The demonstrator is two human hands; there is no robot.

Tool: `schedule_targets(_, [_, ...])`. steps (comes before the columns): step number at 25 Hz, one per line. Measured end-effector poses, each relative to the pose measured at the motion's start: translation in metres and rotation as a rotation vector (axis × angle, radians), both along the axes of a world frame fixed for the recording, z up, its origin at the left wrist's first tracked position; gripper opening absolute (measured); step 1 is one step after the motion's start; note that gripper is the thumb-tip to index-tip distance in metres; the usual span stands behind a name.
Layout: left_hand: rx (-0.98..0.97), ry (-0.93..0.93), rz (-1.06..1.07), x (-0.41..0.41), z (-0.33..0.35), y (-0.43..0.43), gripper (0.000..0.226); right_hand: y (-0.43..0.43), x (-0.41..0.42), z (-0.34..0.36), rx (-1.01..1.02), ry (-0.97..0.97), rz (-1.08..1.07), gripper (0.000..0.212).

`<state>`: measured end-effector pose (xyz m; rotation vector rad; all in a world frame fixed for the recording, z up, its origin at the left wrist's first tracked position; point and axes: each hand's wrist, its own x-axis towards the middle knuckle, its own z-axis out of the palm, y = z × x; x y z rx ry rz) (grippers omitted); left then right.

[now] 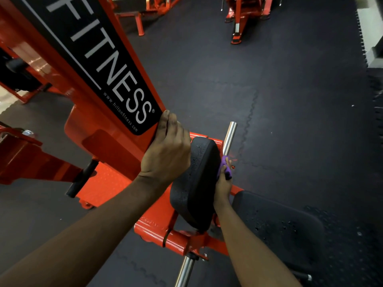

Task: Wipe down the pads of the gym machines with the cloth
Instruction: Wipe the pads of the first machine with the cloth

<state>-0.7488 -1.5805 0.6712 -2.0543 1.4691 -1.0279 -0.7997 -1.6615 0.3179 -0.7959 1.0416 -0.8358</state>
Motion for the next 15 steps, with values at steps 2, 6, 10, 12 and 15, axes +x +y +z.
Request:
schedule_targets(2, [0.0,0.002,0.001,0.001,-0.001,0.0,0.037,-0.011,0.001,-0.038,0.132,0.095,0.002,0.076])
schedule_targets(6, [0.003,-0.001,0.007,0.001,-0.002,0.0,0.038,0.016,-0.026,0.029,0.413,0.198,-0.003,0.07])
schedule_targets(10, [0.012,-0.014,0.016,0.001,-0.003,0.0,0.04,0.006,-0.033,0.064,0.524,0.107,-0.024,0.039])
schedule_targets(12, [0.015,-0.014,0.006,0.0,-0.002,0.0,0.039,-0.001,-0.027,0.083,0.502,0.021,-0.063,0.035])
schedule_targets(15, [0.029,-0.018,0.013,-0.001,0.0,0.0,0.038,-0.003,-0.02,0.117,0.353,-0.199,-0.065,0.032])
